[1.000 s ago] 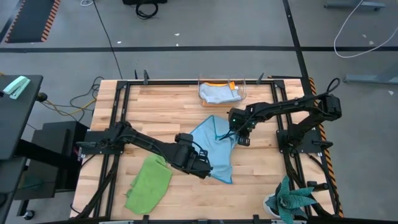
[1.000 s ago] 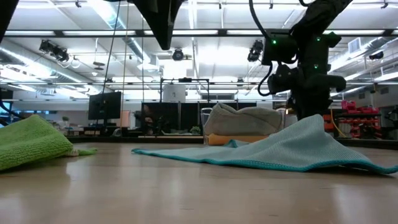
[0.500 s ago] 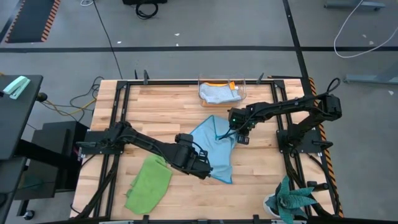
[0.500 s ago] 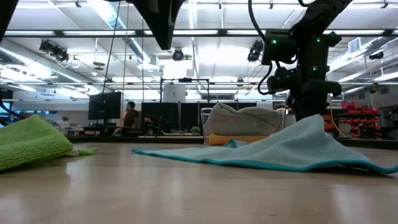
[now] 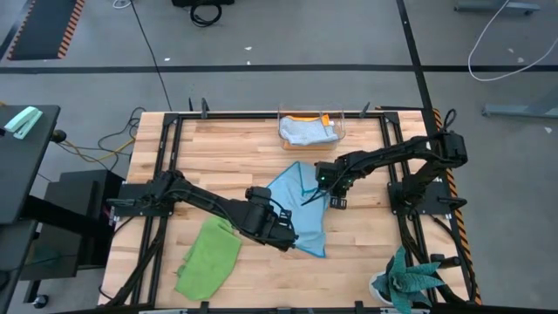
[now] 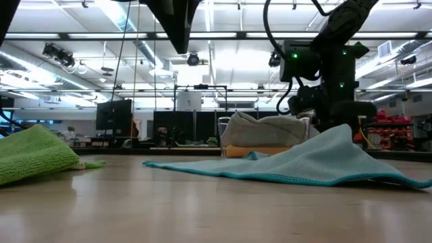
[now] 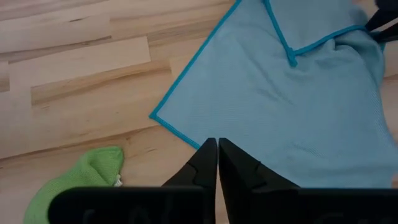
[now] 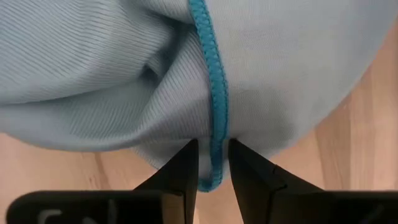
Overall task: Fold microfiber towels
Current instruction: Fold the blue microfiber cloth
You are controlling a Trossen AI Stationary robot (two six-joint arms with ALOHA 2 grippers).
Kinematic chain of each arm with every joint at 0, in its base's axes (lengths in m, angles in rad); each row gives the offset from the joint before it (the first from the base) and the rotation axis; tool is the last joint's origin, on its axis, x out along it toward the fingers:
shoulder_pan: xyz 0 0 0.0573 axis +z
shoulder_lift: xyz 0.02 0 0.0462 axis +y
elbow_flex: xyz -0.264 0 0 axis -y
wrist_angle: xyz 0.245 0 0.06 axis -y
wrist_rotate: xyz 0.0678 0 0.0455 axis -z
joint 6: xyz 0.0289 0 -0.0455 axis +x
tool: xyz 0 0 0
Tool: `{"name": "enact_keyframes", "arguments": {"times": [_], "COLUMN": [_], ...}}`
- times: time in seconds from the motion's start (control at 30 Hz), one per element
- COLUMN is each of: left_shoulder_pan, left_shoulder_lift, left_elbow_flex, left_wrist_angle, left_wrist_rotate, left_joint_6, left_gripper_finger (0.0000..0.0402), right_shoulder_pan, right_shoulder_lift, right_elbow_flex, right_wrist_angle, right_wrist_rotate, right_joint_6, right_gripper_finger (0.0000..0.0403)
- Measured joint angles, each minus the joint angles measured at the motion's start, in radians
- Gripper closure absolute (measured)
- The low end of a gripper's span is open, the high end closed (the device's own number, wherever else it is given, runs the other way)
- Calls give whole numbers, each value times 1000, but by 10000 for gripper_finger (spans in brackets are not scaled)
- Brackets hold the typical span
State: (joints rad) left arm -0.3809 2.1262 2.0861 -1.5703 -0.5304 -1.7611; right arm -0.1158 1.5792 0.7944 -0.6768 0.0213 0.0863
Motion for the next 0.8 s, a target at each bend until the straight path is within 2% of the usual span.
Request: {"name": "enact_keyframes", "arguments": {"times": [0.23, 0.53, 0.8], "left_shoulder_pan": [0, 0, 0], "left_shoulder_lift": [0, 0, 0], "left_elbow_flex": [0, 0, 0], "left_wrist_angle": [2, 2, 3], "left_wrist_rotate": [0, 0, 0], "left_joint_6": [-2, 0, 0], "left_gripper_finger": [374, 392, 373], "right_shoulder_pan": [-23, -114, -147], "right_shoulder_lift": [-16, -45, -41], "right_elbow_flex": [-1, 0, 0], "right_wrist_angle": [8, 35, 65], "right_wrist_rotate": [65, 67, 85], "right_joint_6": [-2, -11, -26], "right_gripper_finger": [306, 306, 306]}}
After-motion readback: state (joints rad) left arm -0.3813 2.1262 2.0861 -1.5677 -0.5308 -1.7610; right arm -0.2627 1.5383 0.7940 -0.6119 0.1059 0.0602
